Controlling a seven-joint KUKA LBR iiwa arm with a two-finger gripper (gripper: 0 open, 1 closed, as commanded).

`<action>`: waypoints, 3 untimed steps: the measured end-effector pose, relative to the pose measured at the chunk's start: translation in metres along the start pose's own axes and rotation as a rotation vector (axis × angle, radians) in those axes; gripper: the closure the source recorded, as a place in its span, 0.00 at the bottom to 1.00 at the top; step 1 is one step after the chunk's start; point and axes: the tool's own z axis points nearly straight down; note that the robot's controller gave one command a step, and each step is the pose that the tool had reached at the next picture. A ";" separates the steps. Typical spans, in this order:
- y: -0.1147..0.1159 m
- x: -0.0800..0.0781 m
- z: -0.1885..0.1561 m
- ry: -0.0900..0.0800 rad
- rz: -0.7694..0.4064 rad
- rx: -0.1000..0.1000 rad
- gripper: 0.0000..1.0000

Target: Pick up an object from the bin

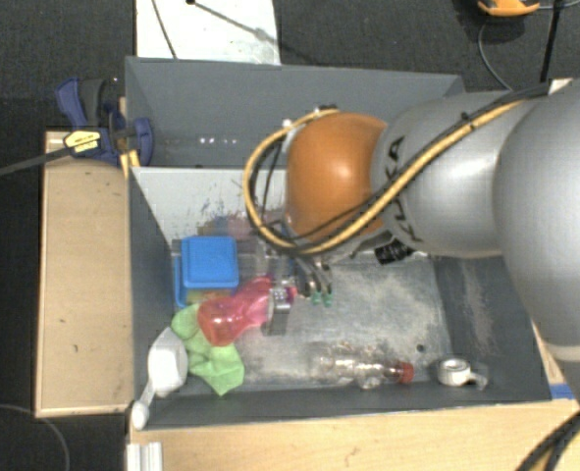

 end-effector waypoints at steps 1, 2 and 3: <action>-0.001 -0.002 -0.005 -0.008 0.005 -0.001 0.00; -0.012 -0.013 0.053 -0.011 -0.096 -0.001 0.00; -0.016 -0.013 0.083 -0.003 -0.139 0.000 0.00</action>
Offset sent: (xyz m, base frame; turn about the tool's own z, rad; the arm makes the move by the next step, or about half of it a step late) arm 0.0126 -0.0154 -0.0671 -0.1152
